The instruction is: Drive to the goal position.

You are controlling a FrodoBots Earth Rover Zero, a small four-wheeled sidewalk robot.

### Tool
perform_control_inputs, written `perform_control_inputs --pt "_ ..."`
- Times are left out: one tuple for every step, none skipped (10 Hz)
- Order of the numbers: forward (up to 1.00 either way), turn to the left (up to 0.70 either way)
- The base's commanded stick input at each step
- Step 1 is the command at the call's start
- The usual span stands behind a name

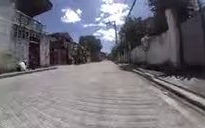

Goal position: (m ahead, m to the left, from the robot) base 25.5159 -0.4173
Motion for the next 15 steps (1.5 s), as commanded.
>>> perform_control_inputs --pt "1.0 0.0" --pt "1.0 0.02" --pt "1.0 0.1" --pt "1.0 0.03" --pt "1.0 0.0" --pt "1.0 -0.07" --pt "1.0 -0.19" --pt "1.0 -0.35" --pt "1.0 -0.4" --pt "1.0 -0.4" --pt "1.0 -0.4" --pt "1.0 -0.4" --pt "1.0 -0.4" --pt "1.0 -0.34" --pt "1.0 -0.25"
